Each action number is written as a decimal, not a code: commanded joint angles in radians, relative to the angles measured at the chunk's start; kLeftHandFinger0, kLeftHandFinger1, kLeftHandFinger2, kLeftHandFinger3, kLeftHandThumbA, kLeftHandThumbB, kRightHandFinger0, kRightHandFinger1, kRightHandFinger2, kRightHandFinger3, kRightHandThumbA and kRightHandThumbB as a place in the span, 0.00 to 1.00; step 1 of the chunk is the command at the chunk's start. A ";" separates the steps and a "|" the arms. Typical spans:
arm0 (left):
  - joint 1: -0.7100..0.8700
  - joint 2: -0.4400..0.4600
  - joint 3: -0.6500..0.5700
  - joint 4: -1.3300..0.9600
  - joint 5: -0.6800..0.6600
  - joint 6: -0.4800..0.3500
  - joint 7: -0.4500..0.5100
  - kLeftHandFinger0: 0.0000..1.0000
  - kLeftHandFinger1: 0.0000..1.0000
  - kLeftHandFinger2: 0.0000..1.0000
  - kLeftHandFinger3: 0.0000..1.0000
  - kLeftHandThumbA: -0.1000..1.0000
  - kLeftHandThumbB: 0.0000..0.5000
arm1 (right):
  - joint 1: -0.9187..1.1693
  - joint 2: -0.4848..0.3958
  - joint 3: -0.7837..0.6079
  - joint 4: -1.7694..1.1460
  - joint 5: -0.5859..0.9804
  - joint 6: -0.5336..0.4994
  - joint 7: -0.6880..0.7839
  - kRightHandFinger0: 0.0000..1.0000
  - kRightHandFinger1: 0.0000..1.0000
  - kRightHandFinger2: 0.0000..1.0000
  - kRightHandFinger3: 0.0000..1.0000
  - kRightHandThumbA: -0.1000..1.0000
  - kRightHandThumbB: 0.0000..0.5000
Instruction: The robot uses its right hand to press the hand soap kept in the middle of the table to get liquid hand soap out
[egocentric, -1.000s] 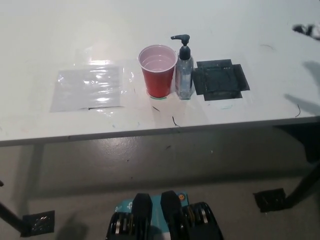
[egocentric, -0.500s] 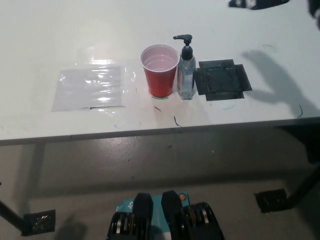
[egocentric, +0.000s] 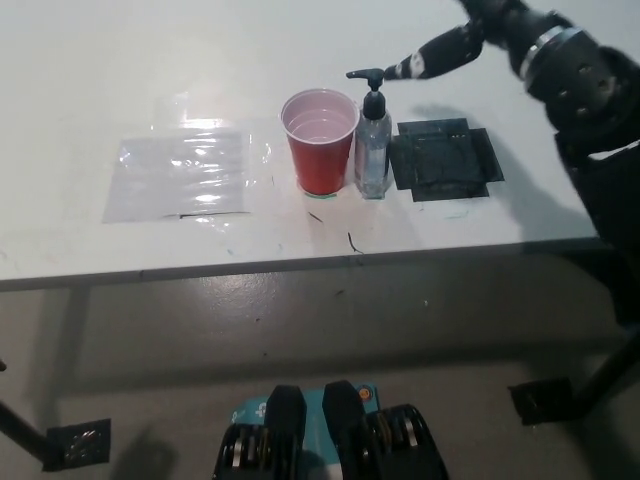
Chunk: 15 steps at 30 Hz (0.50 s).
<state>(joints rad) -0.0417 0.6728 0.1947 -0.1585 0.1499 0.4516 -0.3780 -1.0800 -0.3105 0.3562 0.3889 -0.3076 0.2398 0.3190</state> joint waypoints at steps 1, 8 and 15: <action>-0.021 0.015 0.031 -0.018 0.040 0.018 -0.033 1.00 1.00 1.00 0.91 1.00 0.14 | -0.062 0.005 0.020 0.042 -0.060 -0.098 -0.026 1.00 1.00 1.00 1.00 1.00 0.97; -0.030 0.003 0.051 -0.019 0.060 0.018 -0.060 1.00 1.00 1.00 0.89 1.00 0.10 | -0.051 0.053 0.022 0.123 -0.073 -0.118 -0.049 1.00 1.00 1.00 1.00 1.00 0.92; -0.031 -0.009 0.067 -0.023 0.093 0.018 -0.093 1.00 1.00 1.00 0.91 1.00 0.16 | -0.027 0.074 0.030 0.152 -0.102 -0.176 -0.060 1.00 1.00 1.00 1.00 1.00 0.84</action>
<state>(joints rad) -0.0619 0.6451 0.2363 -0.1587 0.2033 0.4517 -0.4360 -1.0720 -0.2372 0.3855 0.5393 -0.3765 0.1417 0.3022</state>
